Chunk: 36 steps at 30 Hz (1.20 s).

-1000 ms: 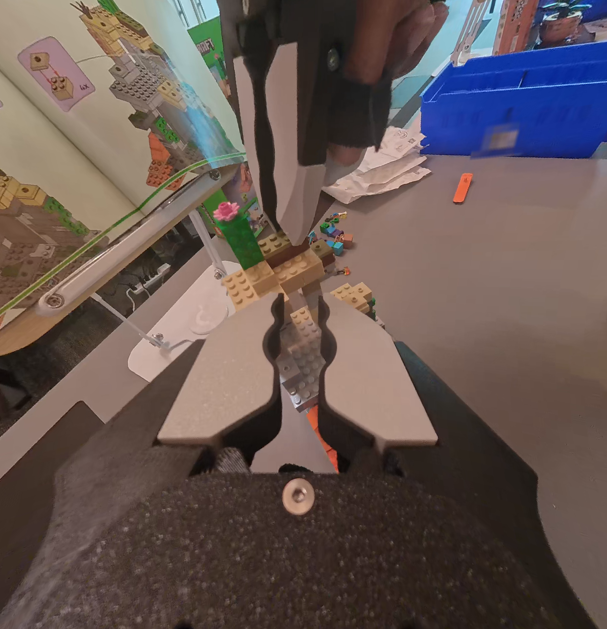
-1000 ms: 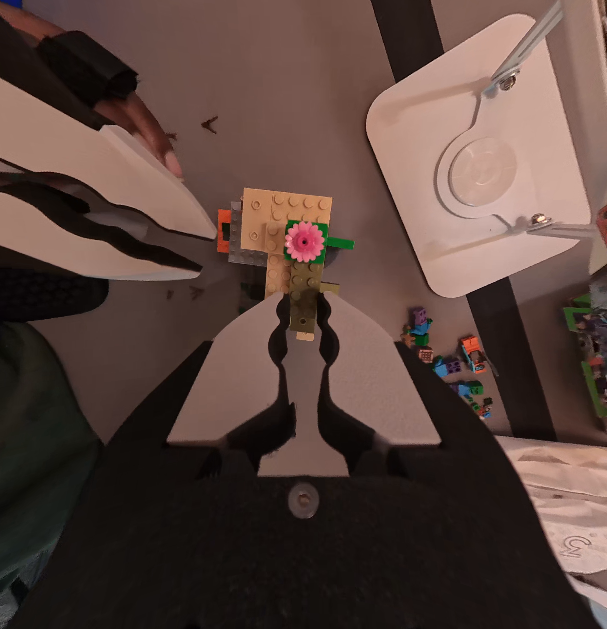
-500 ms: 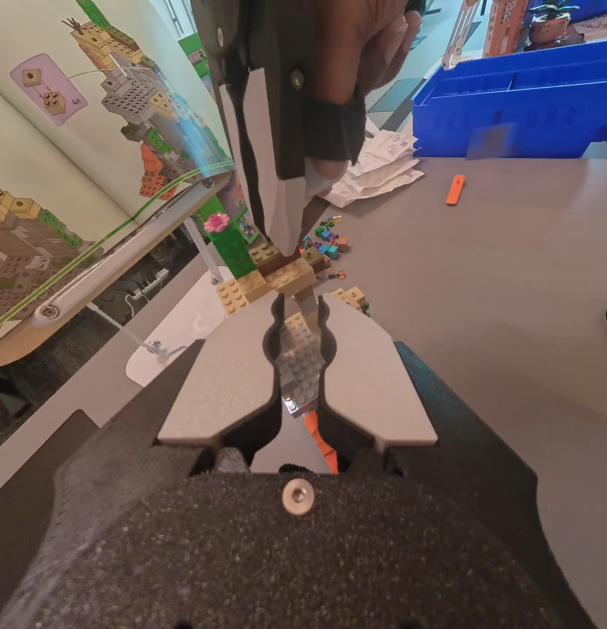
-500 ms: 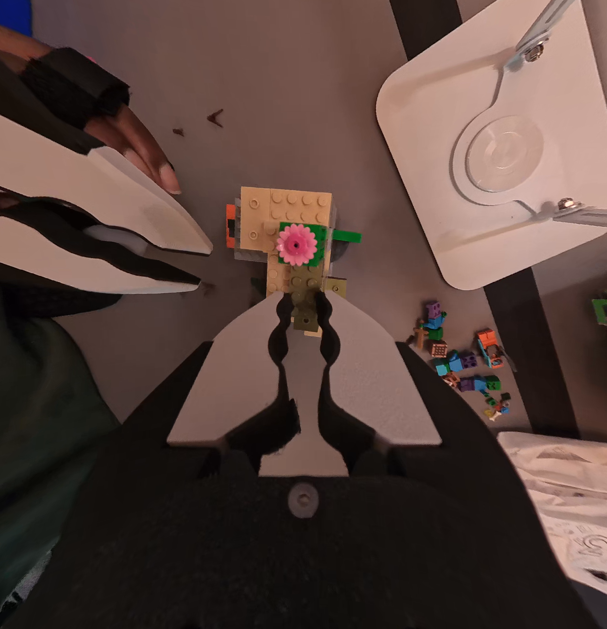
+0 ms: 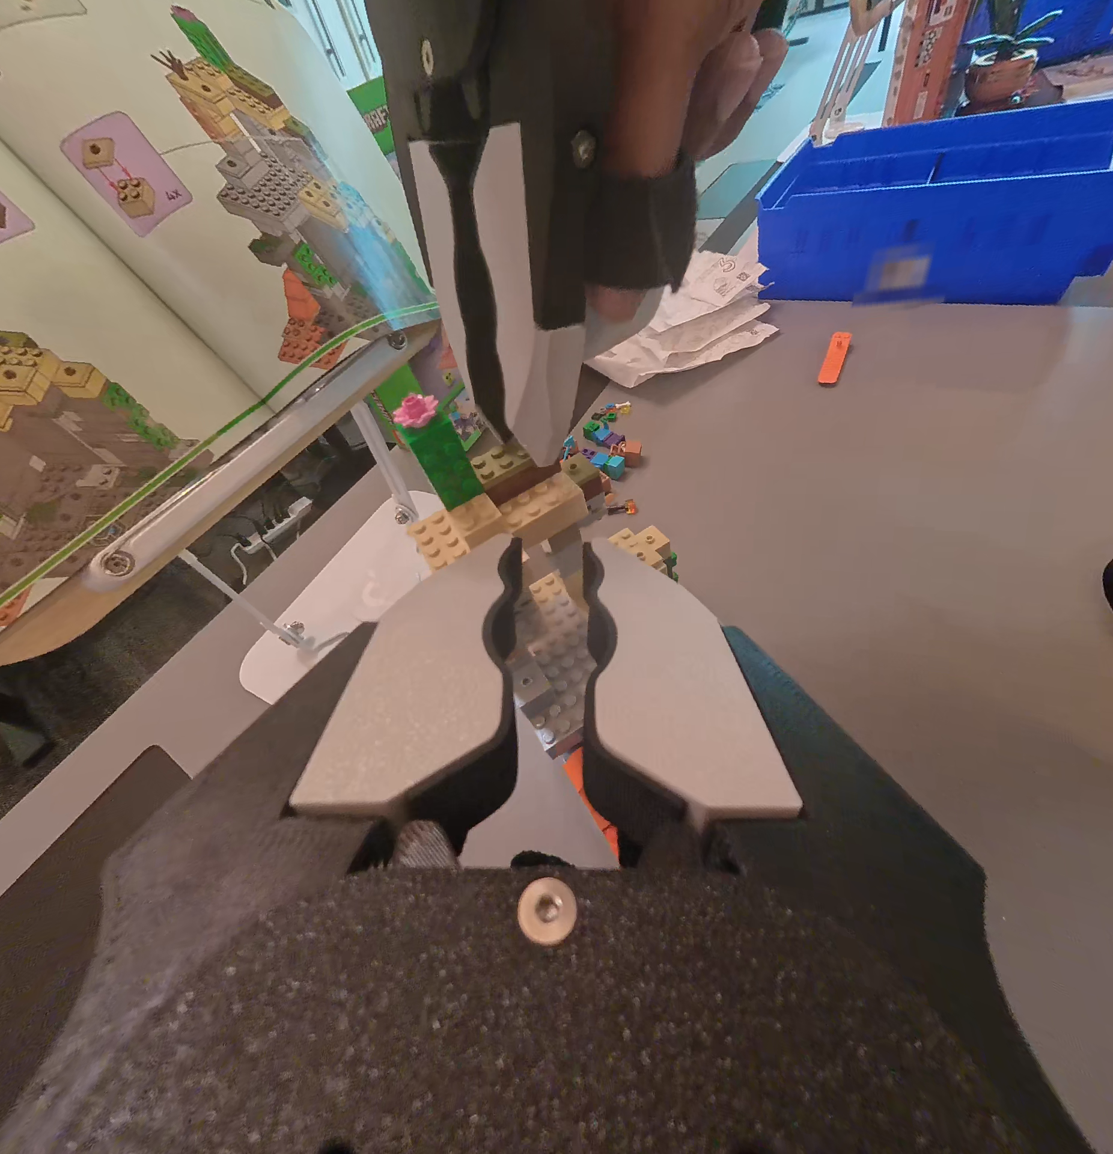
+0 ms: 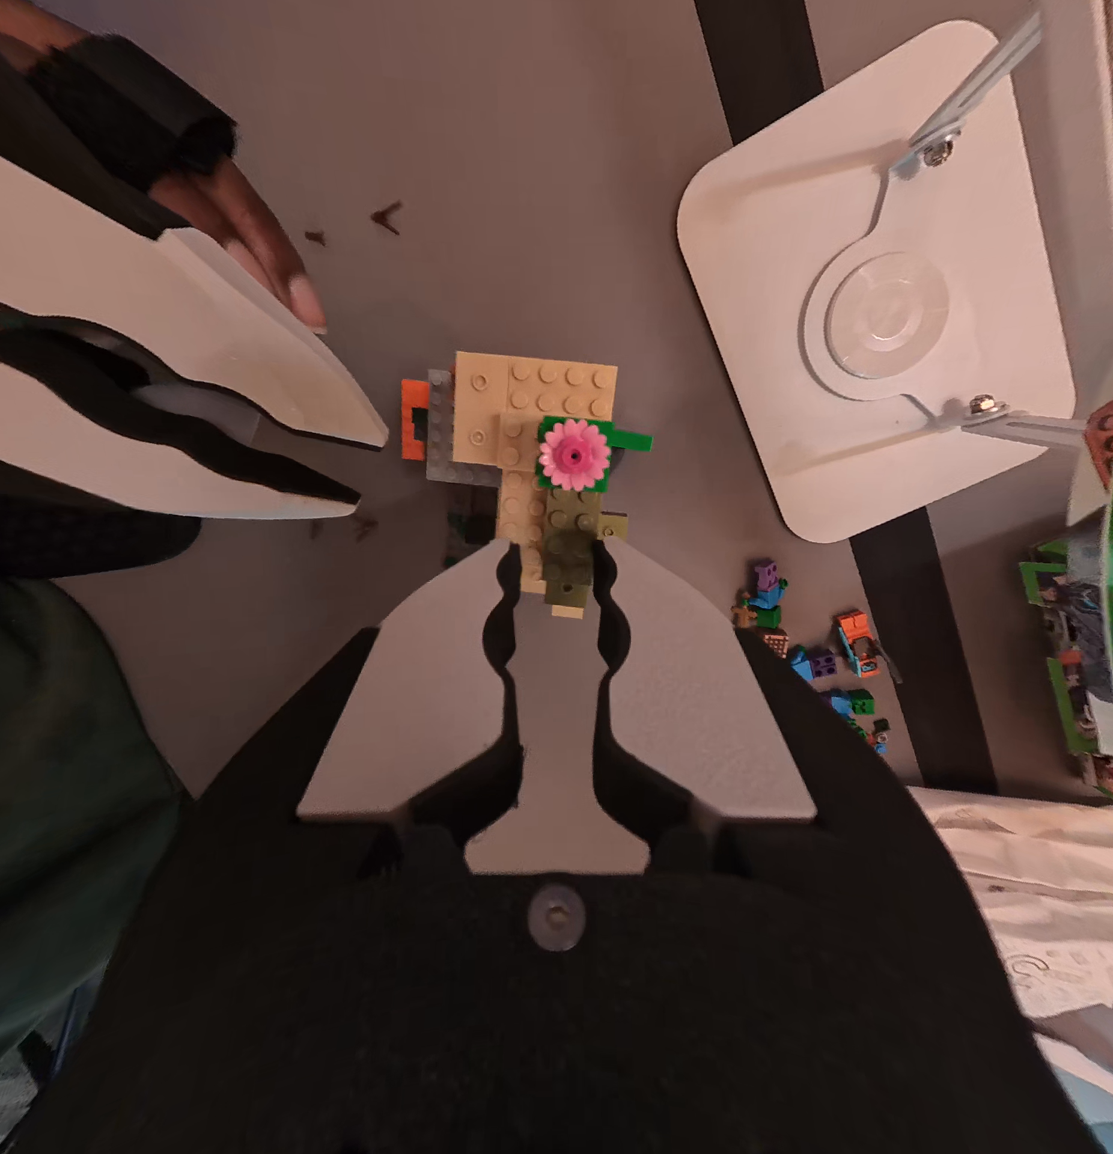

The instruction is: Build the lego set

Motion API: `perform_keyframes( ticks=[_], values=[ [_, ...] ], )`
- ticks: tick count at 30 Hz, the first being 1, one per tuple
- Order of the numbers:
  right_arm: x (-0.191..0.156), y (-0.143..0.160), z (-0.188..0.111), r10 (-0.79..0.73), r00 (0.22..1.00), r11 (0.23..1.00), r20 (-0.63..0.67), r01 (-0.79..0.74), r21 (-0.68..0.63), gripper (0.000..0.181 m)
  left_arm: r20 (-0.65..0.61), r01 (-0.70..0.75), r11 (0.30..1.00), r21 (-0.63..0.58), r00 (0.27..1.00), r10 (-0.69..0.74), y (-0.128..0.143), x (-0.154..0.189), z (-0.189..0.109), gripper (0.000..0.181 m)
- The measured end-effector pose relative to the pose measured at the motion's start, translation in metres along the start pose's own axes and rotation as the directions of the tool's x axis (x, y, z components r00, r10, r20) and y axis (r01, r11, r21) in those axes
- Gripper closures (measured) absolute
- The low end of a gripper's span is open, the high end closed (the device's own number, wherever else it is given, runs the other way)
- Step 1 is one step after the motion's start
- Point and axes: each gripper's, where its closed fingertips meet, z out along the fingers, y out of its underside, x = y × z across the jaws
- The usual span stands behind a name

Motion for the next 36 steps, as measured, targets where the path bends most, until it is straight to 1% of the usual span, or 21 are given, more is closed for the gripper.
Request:
perform_keyframes(
  ticks=[2,5,9,10,13,14,18,23,26,29,33,36],
  values=[
    [-0.002,-0.004,-0.005,-0.007,1.000,1.000,0.010,0.007,0.025,0.156,0.002,0.001,1.000,0.002,1.000,-0.001,-0.001,0.000,-0.001,0.164],
    [-0.002,-0.005,-0.008,-0.040,0.999,0.998,0.001,0.040,0.047,0.145,0.004,-0.003,1.000,0.004,1.000,0.003,-0.002,0.000,-0.002,0.164],
    [0.002,0.001,0.005,-0.037,0.999,0.999,-0.018,0.037,0.023,0.139,0.004,-0.007,1.000,0.004,1.000,0.007,-0.002,0.000,-0.002,0.163],
    [0.002,0.000,0.007,-0.034,0.999,0.999,-0.021,0.034,0.023,0.140,0.003,-0.007,1.000,0.004,1.000,0.007,-0.002,0.001,-0.003,0.163],
    [0.004,-0.003,0.009,-0.033,0.999,0.999,-0.032,0.034,0.026,0.161,0.004,-0.006,1.000,0.006,1.000,0.006,-0.003,0.000,-0.004,0.164],
    [0.005,-0.003,0.009,-0.034,0.999,0.999,-0.040,0.035,0.026,0.164,0.004,-0.006,1.000,0.007,1.000,0.006,-0.003,0.000,-0.004,0.164],
    [0.005,-0.003,0.009,-0.018,0.999,1.000,-0.030,0.019,0.009,0.165,0.009,-0.004,1.000,0.013,1.000,0.004,-0.004,-0.002,-0.006,0.164],
    [0.012,-0.001,0.009,-0.025,0.997,1.000,-0.068,0.024,-0.014,0.165,0.011,-0.008,1.000,0.012,1.000,0.007,-0.005,-0.001,-0.006,0.164],
    [0.007,-0.001,0.010,-0.033,0.999,0.999,-0.041,0.031,-0.038,0.165,0.011,-0.013,1.000,0.009,1.000,0.013,-0.005,0.000,-0.006,0.164],
    [0.005,-0.001,0.010,-0.045,0.998,0.997,-0.049,0.042,-0.062,0.165,0.013,-0.015,1.000,0.007,1.000,0.015,-0.004,0.000,-0.006,0.164],
    [0.005,-0.003,0.010,-0.041,0.998,0.999,-0.052,0.039,-0.033,0.165,0.015,-0.017,1.000,0.008,1.000,0.017,-0.005,0.000,-0.007,0.164],
    [0.004,-0.007,0.010,-0.046,0.997,0.998,-0.065,0.049,0.043,0.165,0.015,-0.012,1.000,0.012,1.000,0.012,-0.005,-0.002,-0.007,0.164]
  ],
)
